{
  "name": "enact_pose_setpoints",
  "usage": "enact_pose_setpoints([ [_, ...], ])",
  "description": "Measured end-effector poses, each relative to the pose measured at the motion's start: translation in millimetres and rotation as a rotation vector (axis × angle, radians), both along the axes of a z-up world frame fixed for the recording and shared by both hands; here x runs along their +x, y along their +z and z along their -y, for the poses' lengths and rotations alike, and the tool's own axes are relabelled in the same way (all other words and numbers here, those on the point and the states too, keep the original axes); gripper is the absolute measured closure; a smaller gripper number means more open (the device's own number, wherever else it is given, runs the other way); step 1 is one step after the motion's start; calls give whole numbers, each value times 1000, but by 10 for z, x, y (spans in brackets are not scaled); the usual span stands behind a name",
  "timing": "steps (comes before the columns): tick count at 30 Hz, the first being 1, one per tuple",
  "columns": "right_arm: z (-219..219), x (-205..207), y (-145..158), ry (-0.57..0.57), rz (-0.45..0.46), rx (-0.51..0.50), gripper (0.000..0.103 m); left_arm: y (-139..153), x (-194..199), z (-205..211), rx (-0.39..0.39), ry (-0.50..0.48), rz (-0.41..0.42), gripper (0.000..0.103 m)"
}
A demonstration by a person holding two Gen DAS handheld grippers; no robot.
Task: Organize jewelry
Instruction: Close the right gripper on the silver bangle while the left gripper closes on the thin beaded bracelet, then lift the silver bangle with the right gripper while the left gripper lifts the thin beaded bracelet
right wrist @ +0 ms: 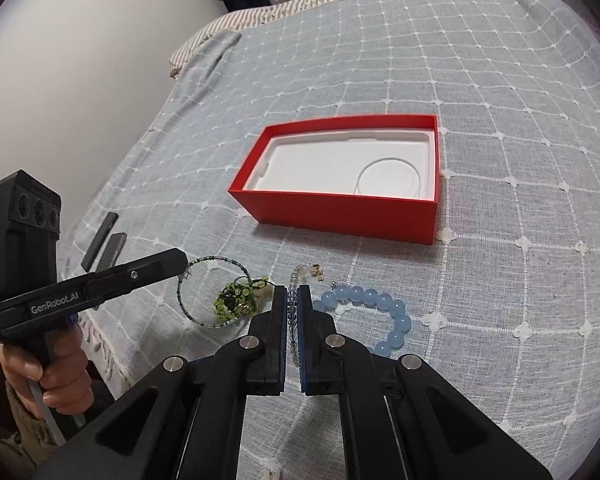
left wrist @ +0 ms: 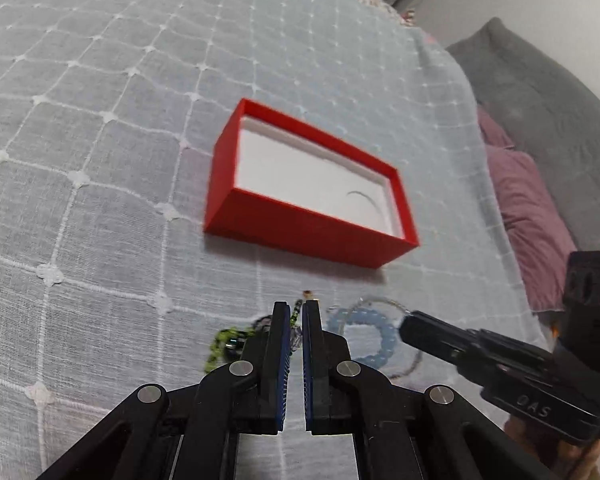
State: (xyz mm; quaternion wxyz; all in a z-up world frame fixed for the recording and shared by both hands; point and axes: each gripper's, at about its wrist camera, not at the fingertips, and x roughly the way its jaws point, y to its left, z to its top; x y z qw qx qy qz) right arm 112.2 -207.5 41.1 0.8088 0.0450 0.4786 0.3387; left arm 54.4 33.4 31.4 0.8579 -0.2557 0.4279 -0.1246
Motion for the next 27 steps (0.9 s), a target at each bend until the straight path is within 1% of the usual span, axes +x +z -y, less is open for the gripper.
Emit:
enact_pose_setpoints([
  [6,23,-18,69,1,17,25,99,180,-97,62,-22,-27,43,103],
  [10,64,4,100,-6,15,45,99,257,-110,90,-49,-44,51,103],
  [15,98,15,127,-9,13,65,99,363,-133,155,-53,-66,61,103],
  [18,125,31,147,-12,9,82,99,407,-101,157,-74,-76,62,103],
  [24,167,54,246,-12,21,105,99,471,70,152,-67,-75,60,103],
  [27,186,89,315,-18,32,115,99,545,153,195,-51,-84,70,103],
])
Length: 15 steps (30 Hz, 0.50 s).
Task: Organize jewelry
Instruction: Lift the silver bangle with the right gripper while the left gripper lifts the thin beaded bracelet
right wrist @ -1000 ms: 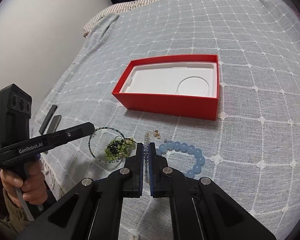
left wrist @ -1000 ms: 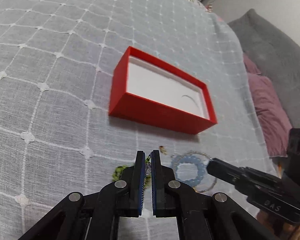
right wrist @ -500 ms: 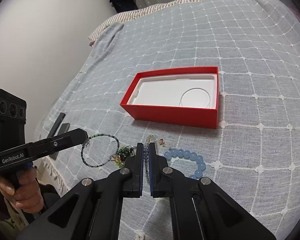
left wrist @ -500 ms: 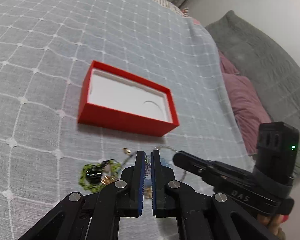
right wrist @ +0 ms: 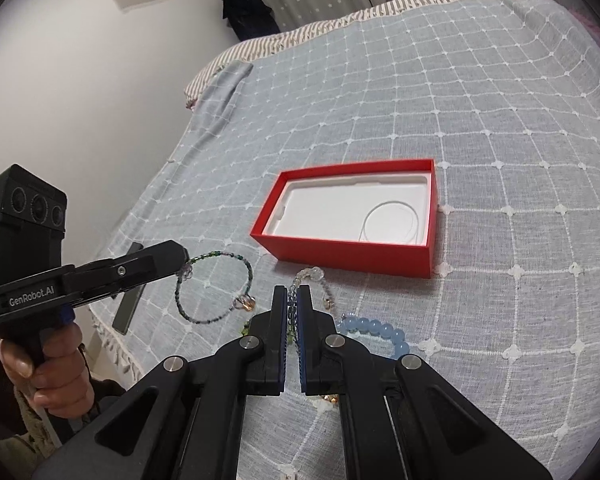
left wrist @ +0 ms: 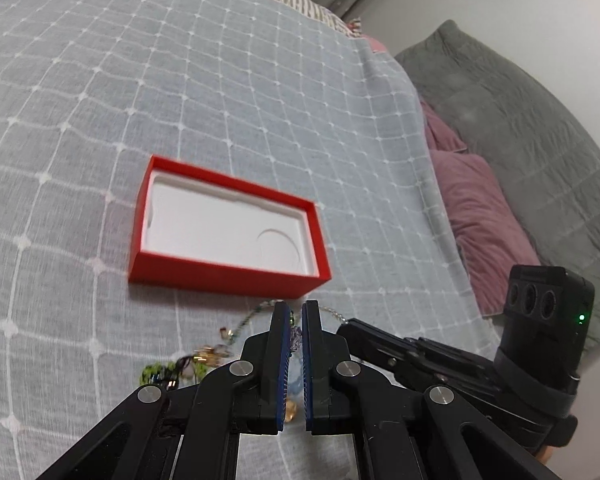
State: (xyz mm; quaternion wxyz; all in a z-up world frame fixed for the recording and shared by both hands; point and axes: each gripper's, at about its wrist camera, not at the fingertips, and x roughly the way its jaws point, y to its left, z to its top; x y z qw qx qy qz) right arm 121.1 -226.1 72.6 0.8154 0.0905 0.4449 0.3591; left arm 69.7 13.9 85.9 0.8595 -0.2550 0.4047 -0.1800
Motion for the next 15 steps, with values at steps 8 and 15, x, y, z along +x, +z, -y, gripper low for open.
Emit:
enact_pose_setpoints([
  [8,98,160,118,-28,1,30,99,155,229,35,11,1,25,103],
  [15,130,175,32,-37,-21,13,99,-473,247,66,94,13,-139,103],
])
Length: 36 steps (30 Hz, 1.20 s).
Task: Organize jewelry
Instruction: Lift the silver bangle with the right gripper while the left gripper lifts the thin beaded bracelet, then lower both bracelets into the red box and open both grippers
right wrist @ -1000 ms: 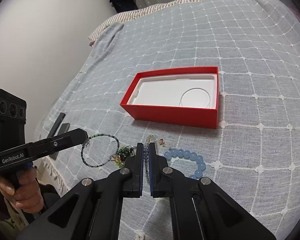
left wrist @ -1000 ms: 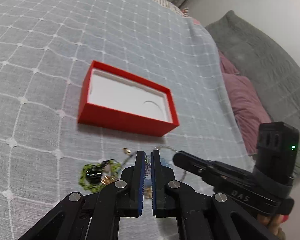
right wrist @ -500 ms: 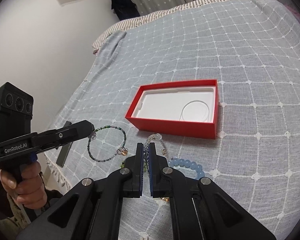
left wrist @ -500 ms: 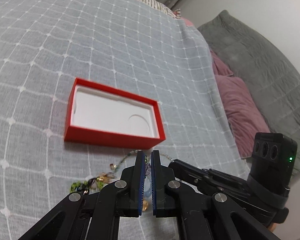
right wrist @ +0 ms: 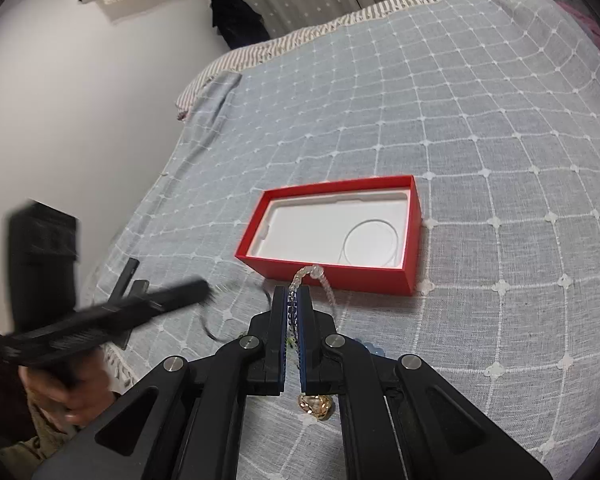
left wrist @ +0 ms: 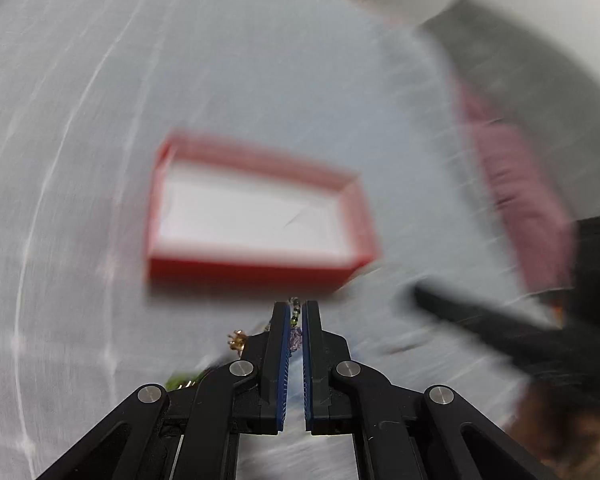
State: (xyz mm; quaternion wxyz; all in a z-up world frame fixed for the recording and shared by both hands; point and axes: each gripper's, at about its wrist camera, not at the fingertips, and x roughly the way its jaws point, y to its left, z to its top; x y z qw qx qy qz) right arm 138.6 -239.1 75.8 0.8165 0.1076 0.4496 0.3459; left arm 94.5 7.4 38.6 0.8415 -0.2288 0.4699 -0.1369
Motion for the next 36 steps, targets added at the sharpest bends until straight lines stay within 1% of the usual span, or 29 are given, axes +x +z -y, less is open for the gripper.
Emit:
enact_pose_setpoints([
  [1,-9,6,-14,-1,-4,-2,99,-72,41,-25,-9,-2,-2,103],
  [2,-23,-4,-18,0,-4,-5,99,-126,81,-39,79,25,12,103],
  [3,-36,-16,-20,4,0,-8,99,-181,111,-76,134,56,-1,103],
  [4,-41,-33,-15,7,5,-12,99,-235,136,-128,141,67,-15,103],
  [5,-42,-32,-24,6,7,-14,99,-285,144,-190,132,80,-32,103],
  [8,-32,-24,-41,4,0,-11,99,-272,100,-239,151,92,-18,103],
  [10,-43,-33,-45,8,0,-12,99,-232,75,-214,132,78,-5,103],
  [12,-41,-24,-41,10,1,-9,99,-173,31,-133,83,46,12,103],
  [13,-41,-27,-40,11,3,-8,99,-145,14,-72,88,23,34,103],
  [14,-41,-27,-43,10,2,-10,99,-149,12,1,143,10,38,103],
  [15,-42,-20,-52,8,0,-13,99,-195,35,12,175,15,20,103],
  [17,-36,-22,-76,6,-4,-19,99,-313,59,-100,163,42,-31,103],
  [19,-37,-32,-97,9,-8,-23,99,-315,32,-180,171,57,-40,103],
  [20,-41,-34,-105,11,-11,-24,99,-313,16,-228,172,72,-45,99],
  [21,-49,-29,-110,13,-13,-25,99,-328,12,-261,163,82,-56,84],
  [22,-60,-29,-111,16,-13,-25,99,-361,24,-286,144,86,-72,72],
  [24,-77,-32,-102,19,-10,-24,99,-475,71,-311,94,88,-126,71],
  [27,-77,-33,-108,17,-10,-23,99,-650,94,-311,37,97,-193,71],
  [29,-78,-24,-118,15,-14,-23,99,-691,103,-327,-7,121,-200,72],
  [30,-83,-25,-119,16,-14,-24,99,-695,108,-337,-18,134,-202,77],
  [31,-89,-31,-119,17,-13,-24,99,-693,118,-330,-11,141,-202,100],
  [32,-88,-33,-117,18,-12,-23,99,-700,127,-321,4,141,-203,103],
  [34,-81,-37,-112,15,-12,-21,99,-719,116,-290,9,142,-203,103],
  [36,-67,-30,-105,10,-11,-17,99,-677,96,-250,4,132,-186,103],
])
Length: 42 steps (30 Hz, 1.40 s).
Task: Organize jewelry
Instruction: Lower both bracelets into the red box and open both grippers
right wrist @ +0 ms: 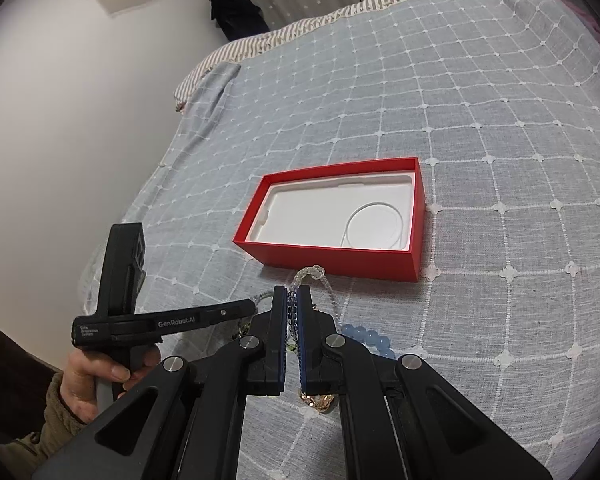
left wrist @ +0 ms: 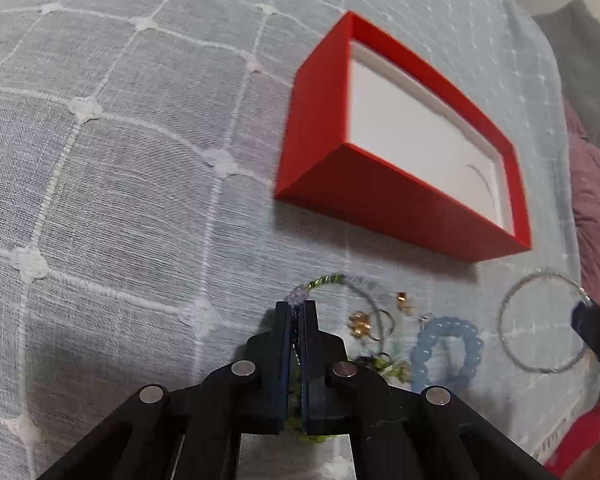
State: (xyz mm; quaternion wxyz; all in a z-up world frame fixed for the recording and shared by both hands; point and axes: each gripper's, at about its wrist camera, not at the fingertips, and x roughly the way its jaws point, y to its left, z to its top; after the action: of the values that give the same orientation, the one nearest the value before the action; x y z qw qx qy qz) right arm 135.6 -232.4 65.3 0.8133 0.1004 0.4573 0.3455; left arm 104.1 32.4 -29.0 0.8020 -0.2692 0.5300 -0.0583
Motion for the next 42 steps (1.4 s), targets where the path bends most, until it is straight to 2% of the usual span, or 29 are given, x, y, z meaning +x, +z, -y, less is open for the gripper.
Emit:
enact_pose_setpoints([
  [7,53,1,21,-14,2,9,99,289,-34,159,-4,-65,88,103],
  [16,97,-6,88,-22,17,25,99,682,-101,248,-79,-150,195,103],
  [19,108,28,146,-30,28,32,99,840,-65,198,-90,-145,238,103],
  [25,58,220,326,-49,55,54,99,1110,247,38,-108,-93,313,103],
  [30,-120,446,330,-51,63,36,99,991,538,1,-139,-73,322,103],
  [36,-327,652,112,-42,46,-21,99,698,693,-13,-152,-88,309,103],
  [42,-443,736,3,-32,48,-52,99,588,734,-57,-98,-67,296,103],
])
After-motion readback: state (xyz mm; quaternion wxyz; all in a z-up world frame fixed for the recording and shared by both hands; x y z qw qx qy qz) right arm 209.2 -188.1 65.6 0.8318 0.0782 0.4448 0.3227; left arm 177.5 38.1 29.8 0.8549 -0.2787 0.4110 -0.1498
